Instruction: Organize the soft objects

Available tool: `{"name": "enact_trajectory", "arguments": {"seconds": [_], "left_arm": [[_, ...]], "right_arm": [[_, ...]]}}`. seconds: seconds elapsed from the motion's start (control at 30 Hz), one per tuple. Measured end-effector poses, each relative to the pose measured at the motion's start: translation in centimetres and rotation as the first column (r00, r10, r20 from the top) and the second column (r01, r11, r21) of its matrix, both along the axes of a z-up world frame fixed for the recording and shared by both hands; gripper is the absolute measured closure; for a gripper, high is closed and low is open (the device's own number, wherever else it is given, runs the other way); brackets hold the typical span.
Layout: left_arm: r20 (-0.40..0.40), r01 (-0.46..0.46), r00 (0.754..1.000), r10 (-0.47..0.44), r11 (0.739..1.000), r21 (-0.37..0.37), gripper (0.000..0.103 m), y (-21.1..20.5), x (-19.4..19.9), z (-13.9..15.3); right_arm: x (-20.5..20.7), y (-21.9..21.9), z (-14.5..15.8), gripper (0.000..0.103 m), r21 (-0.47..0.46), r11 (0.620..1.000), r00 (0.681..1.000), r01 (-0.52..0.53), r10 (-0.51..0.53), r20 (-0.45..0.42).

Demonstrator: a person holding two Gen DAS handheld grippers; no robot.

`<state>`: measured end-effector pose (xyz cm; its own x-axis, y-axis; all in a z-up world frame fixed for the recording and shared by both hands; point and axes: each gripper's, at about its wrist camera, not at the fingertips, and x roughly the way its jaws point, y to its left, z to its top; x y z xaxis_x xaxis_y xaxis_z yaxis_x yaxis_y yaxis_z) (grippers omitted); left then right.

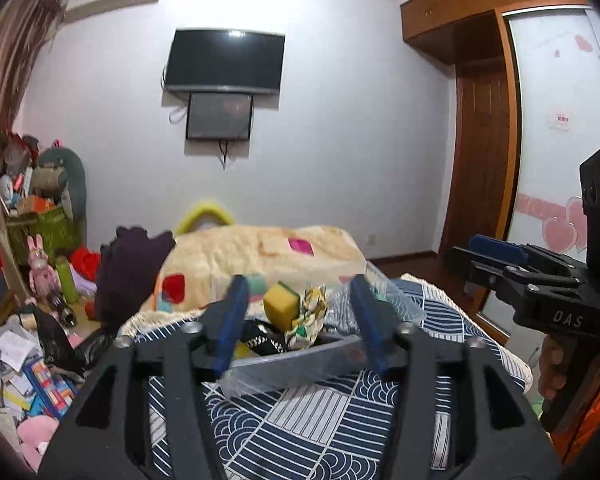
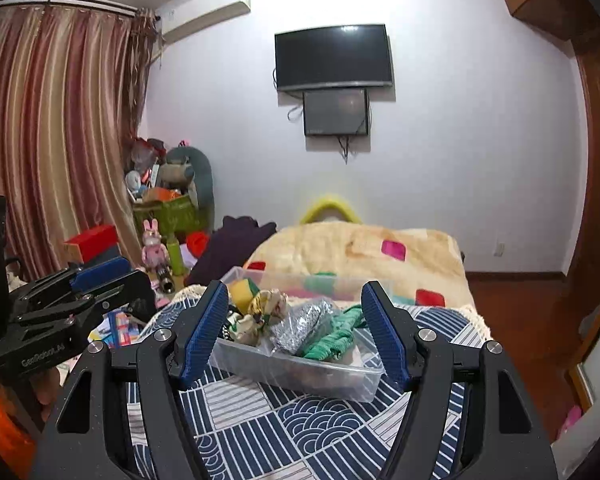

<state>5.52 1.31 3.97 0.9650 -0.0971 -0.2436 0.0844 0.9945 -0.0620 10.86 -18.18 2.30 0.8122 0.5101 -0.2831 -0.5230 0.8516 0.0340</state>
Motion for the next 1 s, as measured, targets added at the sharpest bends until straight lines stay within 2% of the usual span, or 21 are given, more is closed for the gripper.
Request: {"name": "enact_trajectory", "arguments": {"seconds": [0.03,0.1,0.23,0.3,0.5,1.0], "left_arm": [[0.012,-0.005,1.000,0.005,1.000,0.011,0.041,-0.2,-0.3,0.1],[0.024,-0.015,1.000,0.014,1.000,0.023,0.030,-0.5,-0.8,0.1],[0.044,-0.030,0.999,0.029,0.999,0.017,0.018,-0.6,-1.5,0.0],[0.053,-0.037,0.998,0.037,0.999,0.004,0.010,-0.4,-1.8,-0.1],[0.053,-0.049,0.997,0.049,0.999,-0.006,0.004,0.0,-2.0,-0.6],[0.058,-0.051,0.997,0.051,0.999,-0.004,0.001,-0.2,-2.1,-1.0]], "right_arm": [[-0.2,0.0,0.0,0.032,0.003,1.000,1.000,0.000,0.000,0.003],[-0.6,0.1,0.0,0.020,0.012,1.000,1.000,0.010,-0.010,0.017],[-1.1,0.2,-0.3,0.018,0.010,1.000,0.999,0.026,-0.026,0.033],[-1.1,0.1,-0.5,0.013,0.012,0.999,0.999,0.031,-0.031,0.031],[-1.5,-0.3,-1.3,0.006,0.017,0.999,0.998,0.047,-0.047,0.029],[-2.0,-0.5,-1.5,0.004,0.024,0.998,0.998,0.054,-0.055,0.033]]}}
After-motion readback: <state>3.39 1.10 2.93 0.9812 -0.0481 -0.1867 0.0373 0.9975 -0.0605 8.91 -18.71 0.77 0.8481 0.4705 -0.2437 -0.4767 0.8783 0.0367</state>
